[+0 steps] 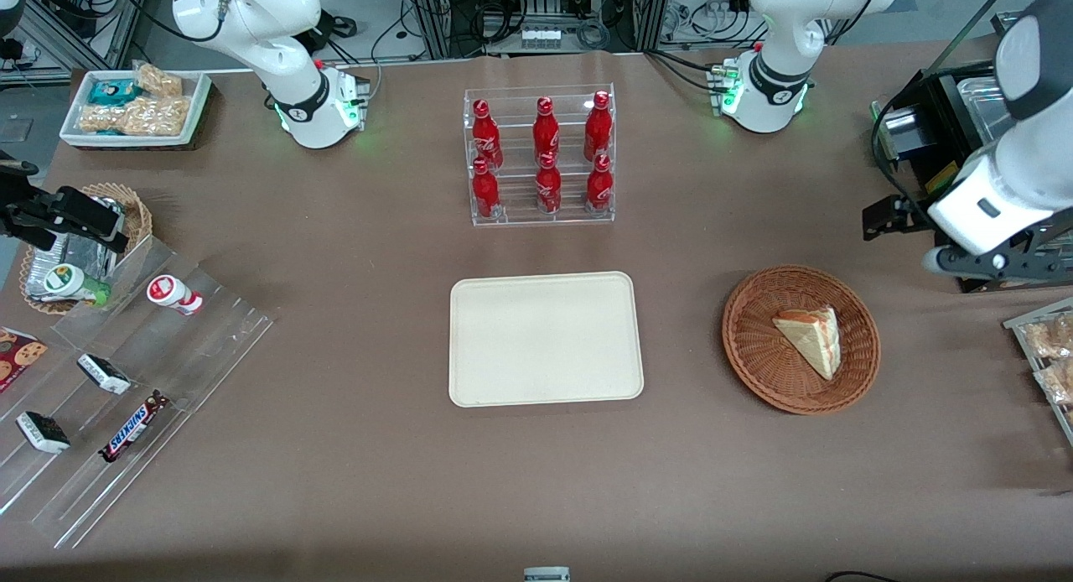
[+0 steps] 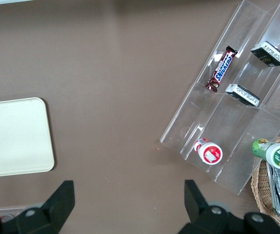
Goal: Place sandwich from basket to tray
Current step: 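Move the left gripper from rest toward the wicker basket, then lower the left gripper and grasp the wrapped sandwich in the basket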
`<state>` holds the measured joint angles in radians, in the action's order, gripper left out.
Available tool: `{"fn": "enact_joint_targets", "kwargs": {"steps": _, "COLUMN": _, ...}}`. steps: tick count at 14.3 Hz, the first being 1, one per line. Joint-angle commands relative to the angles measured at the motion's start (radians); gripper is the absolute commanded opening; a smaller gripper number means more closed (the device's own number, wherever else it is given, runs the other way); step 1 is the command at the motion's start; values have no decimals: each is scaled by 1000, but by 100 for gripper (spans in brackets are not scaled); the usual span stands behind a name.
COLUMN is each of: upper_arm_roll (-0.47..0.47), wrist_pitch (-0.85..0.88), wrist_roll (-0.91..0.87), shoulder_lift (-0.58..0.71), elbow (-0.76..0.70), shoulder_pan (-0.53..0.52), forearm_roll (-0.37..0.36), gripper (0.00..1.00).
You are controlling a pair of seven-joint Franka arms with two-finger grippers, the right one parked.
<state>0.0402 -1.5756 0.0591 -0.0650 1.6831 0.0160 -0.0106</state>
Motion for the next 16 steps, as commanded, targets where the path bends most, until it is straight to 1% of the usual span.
{"fn": "enact_joint_targets", "kwargs": {"steps": 1, "upper_arm_roll": -5, "wrist_pitch": -88, "wrist_roll": -2, "shoulder_lift": -22, "elbow": 64, "shoulder_pan": -25, "forearm_roll": -11, "gripper": 100}}
{"fn": "enact_joint_targets", "kwargs": {"steps": 4, "upper_arm_roll": -5, "wrist_pitch": -237, "wrist_roll": -11, "shoulder_lift": -21, "elbow": 186, "shoulder_pan": -34, "forearm_roll": -5, "gripper": 100}}
{"fn": "enact_joint_targets", "kwargs": {"steps": 9, "upper_arm_roll": -5, "wrist_pitch": -556, "wrist_roll": -117, "shoulder_lift": -26, "elbow": 409, "shoulder_pan": -34, "forearm_roll": -9, "gripper": 100}}
{"fn": "enact_joint_targets", "kwargs": {"steps": 11, "upper_arm_roll": -5, "wrist_pitch": -662, "wrist_roll": -276, "shoulder_lift": -41, "elbow": 461, "shoulder_pan": -31, "forearm_roll": -12, "gripper": 100}}
{"fn": "enact_joint_targets", "kwargs": {"steps": 14, "upper_arm_roll": -3, "wrist_pitch": -725, "wrist_roll": -479, "shoulder_lift": -81, "elbow": 468, "shoulder_pan": -31, "forearm_roll": -12, "gripper": 100}}
{"fn": "enact_joint_targets", "kwargs": {"steps": 16, "upper_arm_roll": -3, "wrist_pitch": -793, "wrist_roll": -658, "shoulder_lift": -107, "elbow": 481, "shoulder_pan": -30, "forearm_roll": -8, "gripper": 100}}
